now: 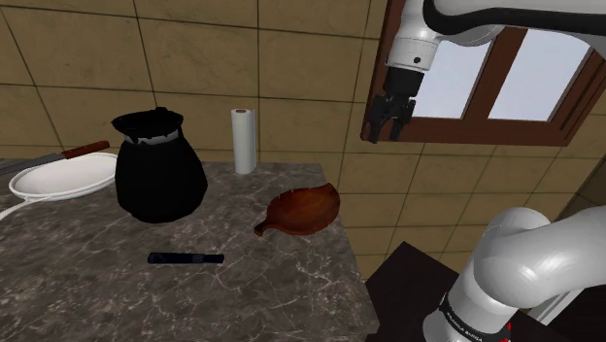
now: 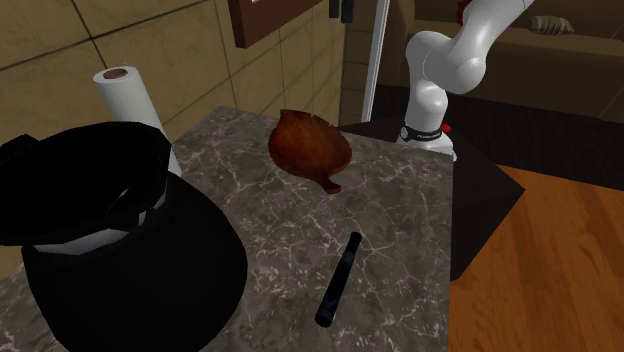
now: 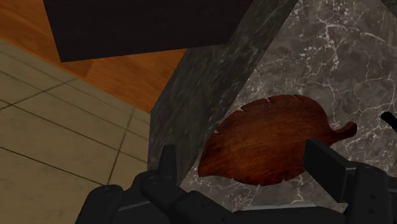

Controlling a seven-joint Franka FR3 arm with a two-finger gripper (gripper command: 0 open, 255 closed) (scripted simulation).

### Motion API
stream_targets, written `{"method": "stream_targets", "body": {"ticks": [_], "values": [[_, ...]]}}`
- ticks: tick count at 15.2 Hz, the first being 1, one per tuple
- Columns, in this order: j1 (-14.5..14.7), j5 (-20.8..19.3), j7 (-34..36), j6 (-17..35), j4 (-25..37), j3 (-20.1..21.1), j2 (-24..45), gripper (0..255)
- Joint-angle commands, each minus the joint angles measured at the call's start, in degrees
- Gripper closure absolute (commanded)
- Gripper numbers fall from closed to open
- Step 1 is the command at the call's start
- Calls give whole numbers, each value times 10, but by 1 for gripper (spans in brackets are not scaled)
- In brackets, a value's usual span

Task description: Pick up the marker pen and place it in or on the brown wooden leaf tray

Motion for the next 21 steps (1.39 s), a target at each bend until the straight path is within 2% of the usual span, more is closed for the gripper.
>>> {"method": "stream_targets", "body": {"ticks": [1,12,21], "values": [[0,0,0,0,0,0,0,0],[69,15,-25,118,51,89,158,0],[114,-11,-31,187,128,163,299,0]]}}
